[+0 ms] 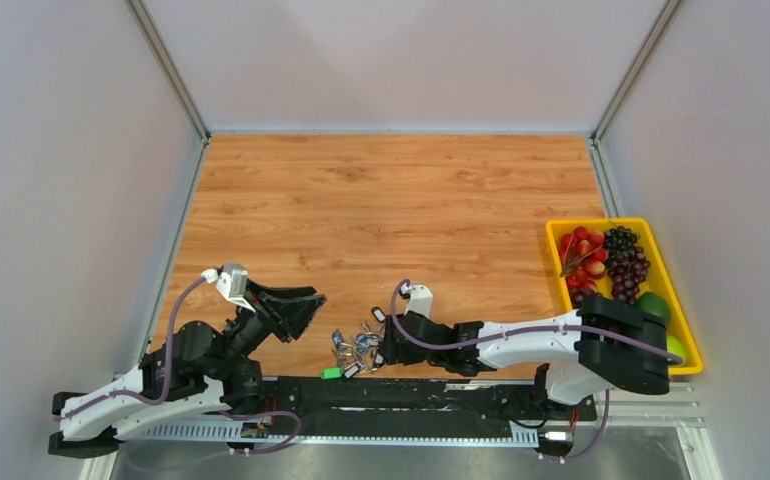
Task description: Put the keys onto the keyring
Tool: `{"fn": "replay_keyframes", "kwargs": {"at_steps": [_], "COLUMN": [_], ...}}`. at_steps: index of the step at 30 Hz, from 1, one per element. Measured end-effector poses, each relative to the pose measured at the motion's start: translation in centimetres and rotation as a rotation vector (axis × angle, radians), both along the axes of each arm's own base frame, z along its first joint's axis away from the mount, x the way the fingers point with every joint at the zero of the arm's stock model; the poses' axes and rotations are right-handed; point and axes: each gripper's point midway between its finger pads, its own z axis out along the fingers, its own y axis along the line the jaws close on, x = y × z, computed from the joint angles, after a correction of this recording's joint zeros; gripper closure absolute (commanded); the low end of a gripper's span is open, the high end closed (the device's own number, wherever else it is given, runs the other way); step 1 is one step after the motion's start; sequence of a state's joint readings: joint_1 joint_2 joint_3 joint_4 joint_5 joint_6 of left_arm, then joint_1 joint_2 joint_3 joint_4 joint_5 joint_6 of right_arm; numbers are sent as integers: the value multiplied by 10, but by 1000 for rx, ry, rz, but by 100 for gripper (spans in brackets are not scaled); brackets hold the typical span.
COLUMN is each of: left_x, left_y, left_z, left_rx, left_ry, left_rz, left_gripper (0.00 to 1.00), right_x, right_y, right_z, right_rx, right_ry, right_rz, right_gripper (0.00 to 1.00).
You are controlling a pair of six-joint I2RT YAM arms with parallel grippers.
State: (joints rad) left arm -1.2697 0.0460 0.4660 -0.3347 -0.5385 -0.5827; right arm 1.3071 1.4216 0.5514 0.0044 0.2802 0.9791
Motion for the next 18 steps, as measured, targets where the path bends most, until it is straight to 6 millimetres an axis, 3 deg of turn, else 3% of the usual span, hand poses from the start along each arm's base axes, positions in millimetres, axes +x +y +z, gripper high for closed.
{"fn": "replay_keyframes", "kwargs": {"at_steps": [11,18], "left_x": [2,2], "left_y": [5,8], "left_z": [-3,-4], "left_rx": [7,10], "left_ry": [4,3], "left_rz": [19,29], "left_gripper": [44,43], "right_x": [21,39], "right_y": [21,34], "right_z": [-3,-6], "right_rx": [-82,-175], "right_ry": [-76,-151], "right_rz": [-27,-31], "right_gripper": [52,69]}}
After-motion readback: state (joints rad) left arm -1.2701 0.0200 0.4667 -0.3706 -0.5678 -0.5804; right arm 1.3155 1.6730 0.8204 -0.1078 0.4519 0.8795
